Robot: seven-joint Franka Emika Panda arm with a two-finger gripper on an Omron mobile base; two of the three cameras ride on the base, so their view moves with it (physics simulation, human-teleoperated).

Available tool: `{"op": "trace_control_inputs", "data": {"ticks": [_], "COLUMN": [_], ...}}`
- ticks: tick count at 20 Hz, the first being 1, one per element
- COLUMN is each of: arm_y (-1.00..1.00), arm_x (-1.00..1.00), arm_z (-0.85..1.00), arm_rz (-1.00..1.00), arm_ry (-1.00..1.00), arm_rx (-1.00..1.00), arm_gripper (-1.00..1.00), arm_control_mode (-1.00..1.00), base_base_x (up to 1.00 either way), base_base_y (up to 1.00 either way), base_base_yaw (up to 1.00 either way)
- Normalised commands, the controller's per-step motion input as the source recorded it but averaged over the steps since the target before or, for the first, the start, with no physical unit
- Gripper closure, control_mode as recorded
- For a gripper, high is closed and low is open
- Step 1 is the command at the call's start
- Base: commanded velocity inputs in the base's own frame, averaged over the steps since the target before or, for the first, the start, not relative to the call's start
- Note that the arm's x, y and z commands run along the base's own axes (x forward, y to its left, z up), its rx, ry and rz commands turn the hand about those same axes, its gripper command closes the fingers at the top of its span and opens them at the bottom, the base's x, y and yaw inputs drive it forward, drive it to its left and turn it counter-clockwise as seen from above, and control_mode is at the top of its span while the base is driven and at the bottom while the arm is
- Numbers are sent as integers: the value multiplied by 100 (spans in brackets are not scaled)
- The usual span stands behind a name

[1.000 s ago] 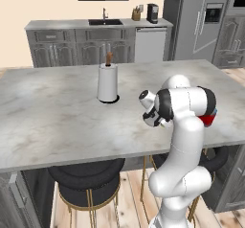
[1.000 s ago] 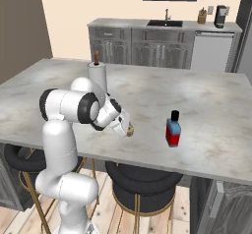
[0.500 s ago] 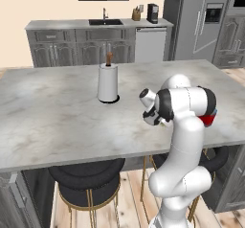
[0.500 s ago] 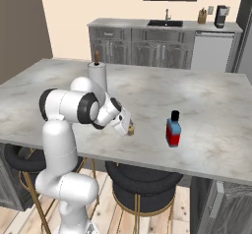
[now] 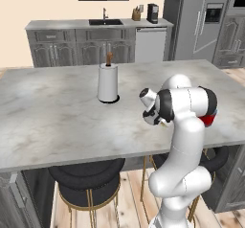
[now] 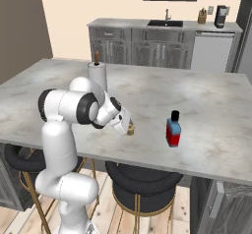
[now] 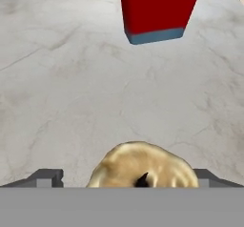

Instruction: Get the candle and the liquor from the cabinet and move them to the dining counter.

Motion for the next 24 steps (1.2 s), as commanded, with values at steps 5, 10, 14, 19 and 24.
{"op": "trace_control_inputs", "data": {"ticks": [5,10,14,19,24], "arm_y": [0,0,0,0,9], "arm_x": [-10,-12,-11,-11,-10], "arm_z": [6,11,7,6,14], "arm_rz": [0,0,0,0,0], "arm_ry": [0,0,0,0,-3], "arm_rx": [0,0,0,0,0], "arm_gripper": [-100,-100,-100,-100,-100], "arm_control_mode": [-100,-100,-100,-100,-100], "base_base_x": [0,0,0,0,0], "base_base_y": [0,0,0,0,0], "base_base_yaw": [0,0,0,0,0]}}
